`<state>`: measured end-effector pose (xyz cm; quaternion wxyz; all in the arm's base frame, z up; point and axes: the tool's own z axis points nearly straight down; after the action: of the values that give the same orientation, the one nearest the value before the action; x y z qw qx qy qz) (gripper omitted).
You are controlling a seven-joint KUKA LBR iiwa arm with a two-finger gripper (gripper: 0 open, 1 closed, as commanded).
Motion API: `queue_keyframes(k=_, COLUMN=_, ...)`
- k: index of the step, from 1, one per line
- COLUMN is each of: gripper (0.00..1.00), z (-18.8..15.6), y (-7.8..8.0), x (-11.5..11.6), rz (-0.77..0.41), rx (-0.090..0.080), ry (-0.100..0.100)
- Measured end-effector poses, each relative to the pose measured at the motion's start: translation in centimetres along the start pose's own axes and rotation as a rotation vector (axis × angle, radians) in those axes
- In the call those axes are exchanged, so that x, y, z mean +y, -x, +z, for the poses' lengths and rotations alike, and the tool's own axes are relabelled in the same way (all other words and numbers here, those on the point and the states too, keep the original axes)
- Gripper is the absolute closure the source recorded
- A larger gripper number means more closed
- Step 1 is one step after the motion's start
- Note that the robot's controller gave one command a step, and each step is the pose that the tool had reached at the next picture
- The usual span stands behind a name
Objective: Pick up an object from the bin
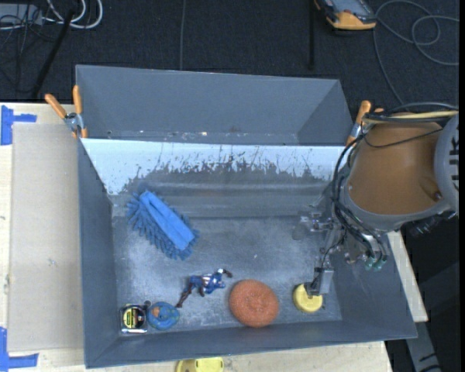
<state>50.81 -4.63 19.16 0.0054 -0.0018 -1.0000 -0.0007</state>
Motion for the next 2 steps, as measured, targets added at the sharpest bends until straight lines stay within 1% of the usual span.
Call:
queue_keyframes(k=1, gripper=0.00, z=-0.4, y=0.2, x=0.0, rz=-0.002, rx=-0.008, ry=-0.001)
queue_keyframes(k=2, gripper=0.00, z=8.2, y=-1.0, x=-5.4, rz=-0.088, rx=-0.012, ry=-0.002)
